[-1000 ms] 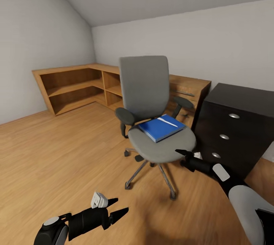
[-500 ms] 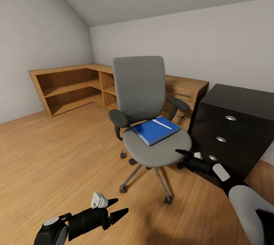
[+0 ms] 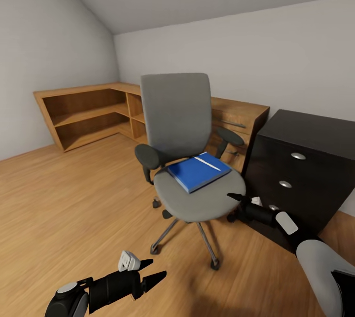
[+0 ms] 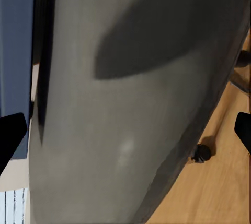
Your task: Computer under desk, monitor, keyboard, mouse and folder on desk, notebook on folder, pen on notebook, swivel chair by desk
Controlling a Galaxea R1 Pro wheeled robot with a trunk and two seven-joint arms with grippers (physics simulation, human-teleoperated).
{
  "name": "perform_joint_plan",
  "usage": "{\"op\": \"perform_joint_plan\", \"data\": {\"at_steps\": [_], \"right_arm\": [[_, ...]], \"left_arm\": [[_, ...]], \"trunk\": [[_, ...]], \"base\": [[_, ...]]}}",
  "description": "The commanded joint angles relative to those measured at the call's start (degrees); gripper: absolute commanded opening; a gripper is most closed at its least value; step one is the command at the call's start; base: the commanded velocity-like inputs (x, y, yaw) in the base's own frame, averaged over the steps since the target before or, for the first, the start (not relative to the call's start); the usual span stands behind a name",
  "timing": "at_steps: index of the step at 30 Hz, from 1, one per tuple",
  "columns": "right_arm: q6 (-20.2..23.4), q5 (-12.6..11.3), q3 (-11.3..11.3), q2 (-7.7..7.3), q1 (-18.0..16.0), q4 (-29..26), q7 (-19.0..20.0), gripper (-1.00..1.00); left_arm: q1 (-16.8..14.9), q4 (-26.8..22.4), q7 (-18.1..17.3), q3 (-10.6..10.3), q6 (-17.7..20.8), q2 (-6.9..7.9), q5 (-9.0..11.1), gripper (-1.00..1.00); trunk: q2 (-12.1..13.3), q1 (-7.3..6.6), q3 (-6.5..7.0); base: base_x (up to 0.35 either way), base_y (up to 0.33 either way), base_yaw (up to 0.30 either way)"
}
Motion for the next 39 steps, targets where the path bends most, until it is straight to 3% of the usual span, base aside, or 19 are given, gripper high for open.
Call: {"op": "perform_joint_plan", "data": {"at_steps": [1, 17, 28, 39], "right_arm": [[0.4, 0.0, -0.4, 0.02, 0.0, 0.0, 0.1, 1.0], [0.4, 0.0, -0.4, 0.02, 0.0, 0.0, 0.1, 1.0], [0.4, 0.0, -0.4, 0.02, 0.0, 0.0, 0.1, 1.0], [0.4, 0.0, -0.4, 0.02, 0.0, 0.0, 0.0, 1.0]], "left_arm": [[0.0, 0.0, 0.0, 0.0, 0.4, 0.01, 0.3, 1.0], [0.0, 0.1, -0.1, 0.0, 0.4, 0.2, 0.3, 1.0], [0.0, 0.0, -0.1, 0.0, 0.4, 0.13, 0.3, 1.0], [0.0, 0.1, -0.1, 0.0, 0.4, 0.02, 0.3, 1.0]], "trunk": [[0.0, 0.01, -0.06], [0.0, 0.01, -0.06], [0.0, 0.01, -0.06], [0.0, 0.01, -0.06]], "base": [[0.217, -0.201, 0.0], [0.096, -0.102, 0.0], [0.005, -0.004, 0.0], [0.238, 0.117, 0.0]]}}
